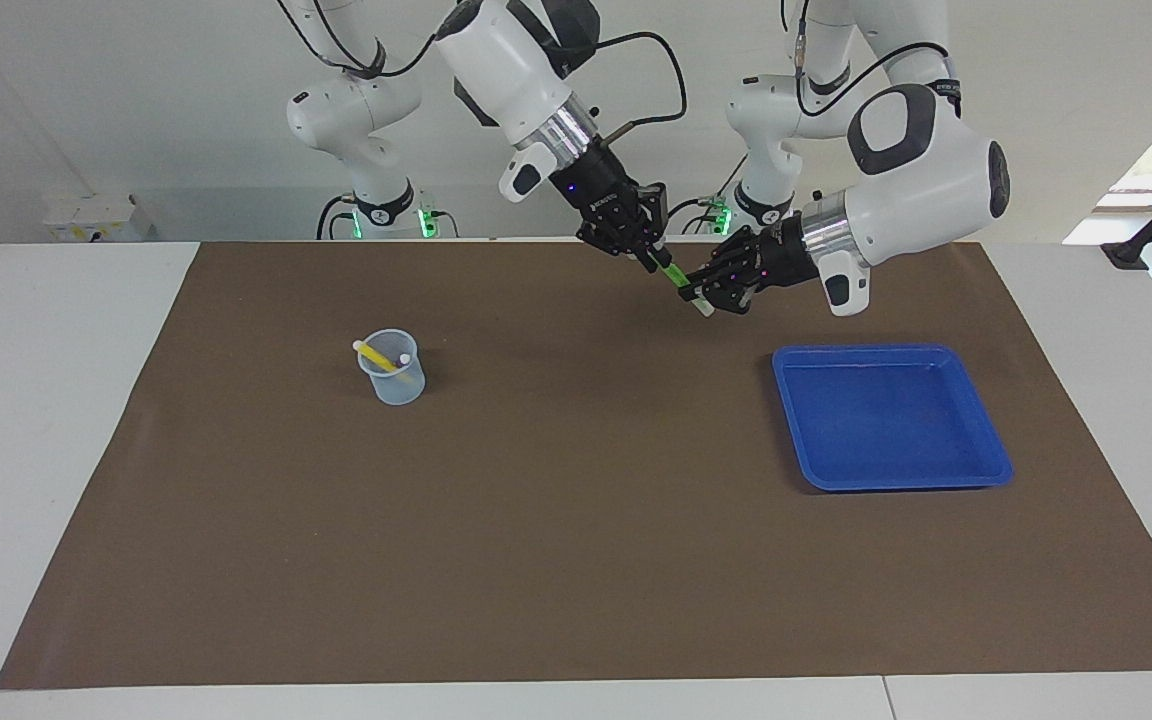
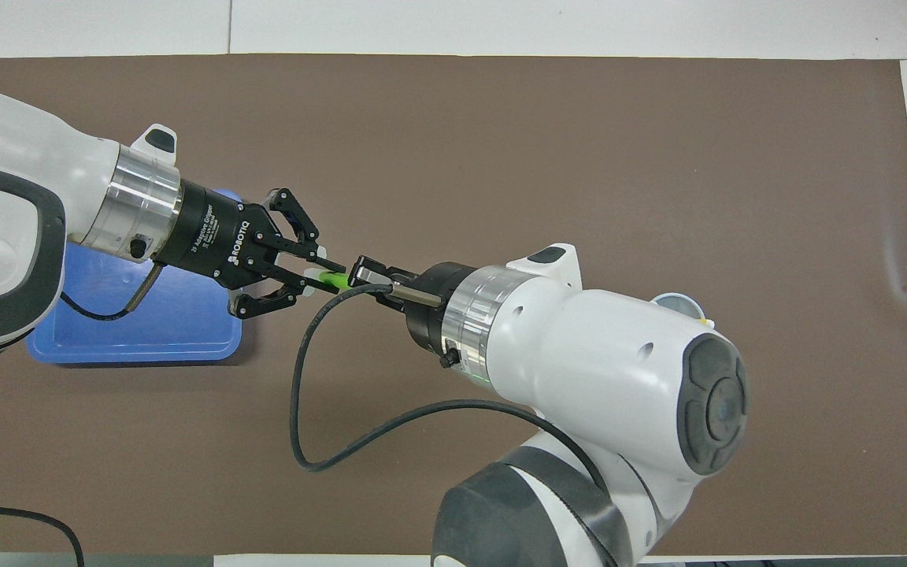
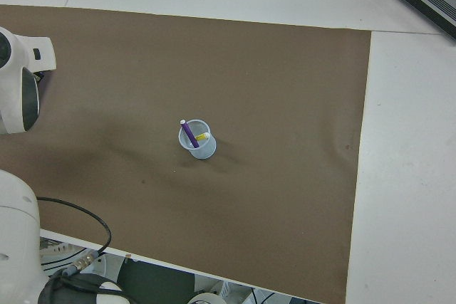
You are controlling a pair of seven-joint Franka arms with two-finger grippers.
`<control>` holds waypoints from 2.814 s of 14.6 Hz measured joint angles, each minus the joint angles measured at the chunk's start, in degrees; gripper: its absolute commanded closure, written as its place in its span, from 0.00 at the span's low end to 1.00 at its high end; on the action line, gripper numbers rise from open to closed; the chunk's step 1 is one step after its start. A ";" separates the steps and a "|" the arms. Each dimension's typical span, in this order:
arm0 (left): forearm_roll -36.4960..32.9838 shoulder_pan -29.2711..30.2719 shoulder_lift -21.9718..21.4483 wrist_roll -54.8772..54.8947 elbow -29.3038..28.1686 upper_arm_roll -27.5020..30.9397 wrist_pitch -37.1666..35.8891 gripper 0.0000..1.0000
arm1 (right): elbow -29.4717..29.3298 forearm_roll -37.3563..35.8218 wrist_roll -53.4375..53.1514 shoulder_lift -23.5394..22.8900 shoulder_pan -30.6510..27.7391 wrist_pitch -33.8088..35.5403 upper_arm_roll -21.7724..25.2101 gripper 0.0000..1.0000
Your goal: Transfer and insert pens with both arms
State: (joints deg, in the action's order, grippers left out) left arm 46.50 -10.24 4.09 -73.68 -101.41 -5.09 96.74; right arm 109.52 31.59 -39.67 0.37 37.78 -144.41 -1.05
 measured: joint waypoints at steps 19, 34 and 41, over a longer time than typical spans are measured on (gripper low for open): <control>-43.10 3.28 -1.45 51.35 6.58 0.82 -3.00 0.00 | -6.23 -33.17 50.32 1.92 -24.55 46.14 1.20 1.00; -46.21 5.63 -2.48 68.10 13.17 4.23 -10.99 0.00 | 8.22 -33.07 49.16 5.35 -26.73 35.94 0.97 0.00; -46.14 5.52 -5.67 68.10 12.33 4.29 -14.82 0.00 | -1.31 -32.96 46.88 6.34 -27.74 44.25 1.06 0.00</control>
State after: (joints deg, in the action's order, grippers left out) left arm 0.37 -4.71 -1.58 -5.58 -89.08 -0.80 81.92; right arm 108.21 -1.37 7.21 6.71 10.04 -100.16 0.02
